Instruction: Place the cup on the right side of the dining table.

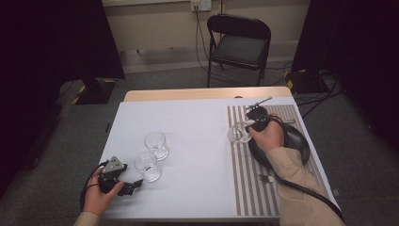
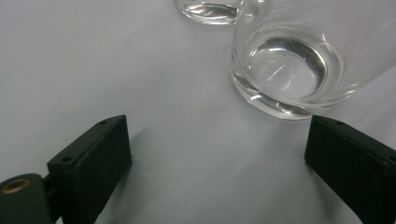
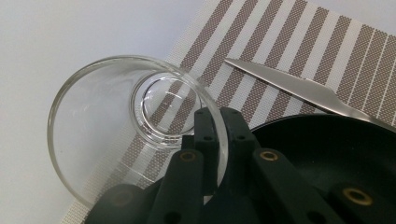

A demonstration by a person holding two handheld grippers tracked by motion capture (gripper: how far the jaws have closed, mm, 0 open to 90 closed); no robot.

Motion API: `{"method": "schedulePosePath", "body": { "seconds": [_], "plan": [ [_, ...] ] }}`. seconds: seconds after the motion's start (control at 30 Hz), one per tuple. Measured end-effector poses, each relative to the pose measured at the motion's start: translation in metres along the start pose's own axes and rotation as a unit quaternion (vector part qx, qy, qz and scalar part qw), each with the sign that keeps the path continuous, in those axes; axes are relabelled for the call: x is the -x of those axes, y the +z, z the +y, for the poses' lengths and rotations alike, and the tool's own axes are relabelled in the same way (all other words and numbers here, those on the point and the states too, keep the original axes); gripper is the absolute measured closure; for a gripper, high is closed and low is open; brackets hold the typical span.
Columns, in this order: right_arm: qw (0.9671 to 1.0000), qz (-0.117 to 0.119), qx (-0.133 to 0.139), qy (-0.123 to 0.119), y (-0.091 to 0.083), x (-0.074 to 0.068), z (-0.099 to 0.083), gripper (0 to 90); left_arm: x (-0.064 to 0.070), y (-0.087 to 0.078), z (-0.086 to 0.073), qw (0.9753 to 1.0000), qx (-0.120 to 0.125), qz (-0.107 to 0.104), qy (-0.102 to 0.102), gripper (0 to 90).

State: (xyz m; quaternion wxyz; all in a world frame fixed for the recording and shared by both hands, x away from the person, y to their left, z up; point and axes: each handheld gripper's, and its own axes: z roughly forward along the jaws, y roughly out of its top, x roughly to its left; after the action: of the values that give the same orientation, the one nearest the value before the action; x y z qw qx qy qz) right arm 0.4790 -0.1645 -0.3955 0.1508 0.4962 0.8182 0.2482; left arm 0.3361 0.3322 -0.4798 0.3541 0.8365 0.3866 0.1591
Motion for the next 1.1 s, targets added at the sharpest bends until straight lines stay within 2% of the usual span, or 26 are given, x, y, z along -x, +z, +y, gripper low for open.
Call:
{"method": "schedulePosePath", "body": {
  "seconds": [0.33, 0.53, 0.73, 0.8, 1.1],
  "plan": [
    [0.9999, -0.004, 0.015, -0.002, 0.0014, -0.0023, -0.0012, 85.1, 0.0, 0.0, 0.0, 1.0, 0.0, 0.0, 0.0, 6.4],
    [0.9998, -0.008, 0.017, -0.002, 0.0027, -0.0041, 0.0009, 84.7, -0.0001, 0.0, 0.0, 1.0, 0.001, 0.0, 0.0, 6.4],
    [0.9997, -0.012, 0.018, 0.008, 0.0032, -0.005, 0.0012, 84.6, 0.0, 0.0001, -0.0001, 1.0, 0.002, -0.001, -0.002, 6.4],
    [0.9997, -0.011, 0.021, 0.001, 0.0036, -0.0055, 0.0012, 84.4, 0.0001, 0.0002, -0.0001, 1.0, 0.002, -0.001, -0.001, 6.4],
    [0.9997, -0.013, 0.021, 0.002, 0.004, -0.0051, -0.0013, 80.0, 0.0002, 0.0001, 0.0, 1.0, 0.0, 0.0, 0.001, 6.4]
  ]
}}
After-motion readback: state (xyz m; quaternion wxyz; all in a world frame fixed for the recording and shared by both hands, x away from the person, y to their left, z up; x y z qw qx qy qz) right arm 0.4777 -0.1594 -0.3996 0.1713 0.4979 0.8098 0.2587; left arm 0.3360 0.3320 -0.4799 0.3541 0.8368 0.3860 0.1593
